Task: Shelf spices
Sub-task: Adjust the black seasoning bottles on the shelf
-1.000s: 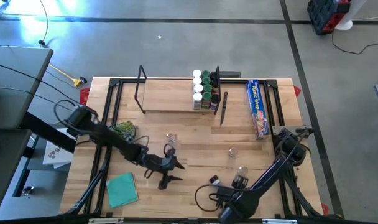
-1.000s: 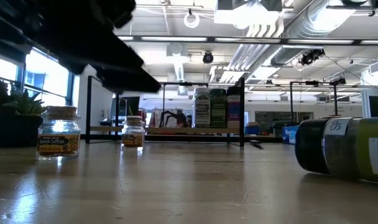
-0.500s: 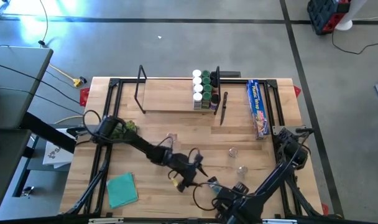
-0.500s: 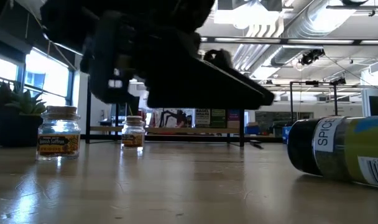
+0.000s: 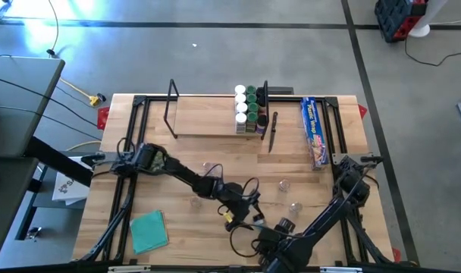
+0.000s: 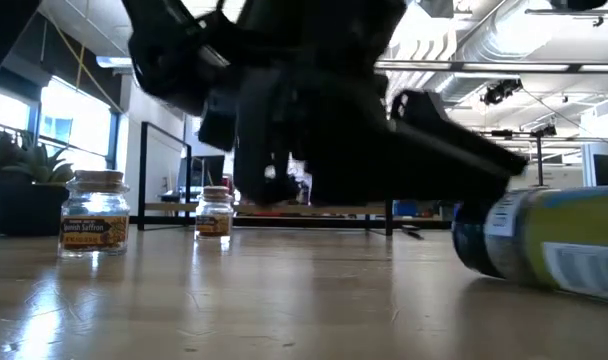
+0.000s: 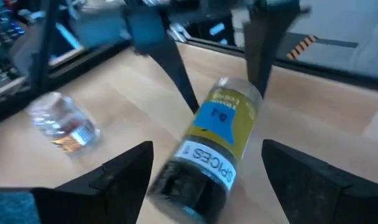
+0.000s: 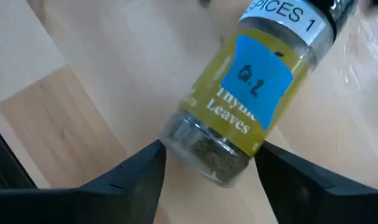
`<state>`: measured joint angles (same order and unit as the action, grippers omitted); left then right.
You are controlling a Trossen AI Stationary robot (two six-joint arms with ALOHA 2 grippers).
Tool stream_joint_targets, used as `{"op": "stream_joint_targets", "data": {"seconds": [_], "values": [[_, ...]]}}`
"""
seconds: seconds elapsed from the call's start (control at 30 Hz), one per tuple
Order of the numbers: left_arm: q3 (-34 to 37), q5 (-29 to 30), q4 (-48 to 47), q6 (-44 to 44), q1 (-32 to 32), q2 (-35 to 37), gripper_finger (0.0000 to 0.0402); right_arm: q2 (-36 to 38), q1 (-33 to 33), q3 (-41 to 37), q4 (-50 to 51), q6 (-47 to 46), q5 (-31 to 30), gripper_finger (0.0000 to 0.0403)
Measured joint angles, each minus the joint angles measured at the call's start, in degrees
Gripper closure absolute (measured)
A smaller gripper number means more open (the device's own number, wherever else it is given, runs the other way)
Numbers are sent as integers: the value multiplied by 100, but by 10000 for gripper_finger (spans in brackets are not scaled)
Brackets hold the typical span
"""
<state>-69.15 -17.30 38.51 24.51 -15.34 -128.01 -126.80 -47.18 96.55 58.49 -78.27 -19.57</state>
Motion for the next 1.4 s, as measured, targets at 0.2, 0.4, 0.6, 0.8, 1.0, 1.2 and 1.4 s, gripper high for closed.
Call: {"op": "stream_joint_targets", "data": {"seconds": [0.2, 0.4, 0.6, 0.8, 1.0, 1.2, 1.4], "values": [[-204, -105, -169, 118, 42, -316, 96, -31, 84, 0, -95, 378, 31, 211], [-227, -200, -683, 147, 44, -355, 98, -28, 109, 0, -1, 511, 69, 242], [-224, -197, -957, -94, 10, -316, 136, -28, 105, 0, 97, 485, 65, 252], [-218, -79, -1917, -444, 3, 61, 204, -8, 91, 13, 619, 293, 48, 252], [-321, 432, -3994, -494, 90, 1066, 204, 345, -24, 17, 1510, -2, -3, 252], [-1877, 1432, -7556, -590, 232, 1410, 204, 560, -283, 20, 2192, -624, -683, 252], [-3829, 2285, -10027, -704, 401, 624, 204, 562, -348, 15, 2202, -886, -826, 252]]}}
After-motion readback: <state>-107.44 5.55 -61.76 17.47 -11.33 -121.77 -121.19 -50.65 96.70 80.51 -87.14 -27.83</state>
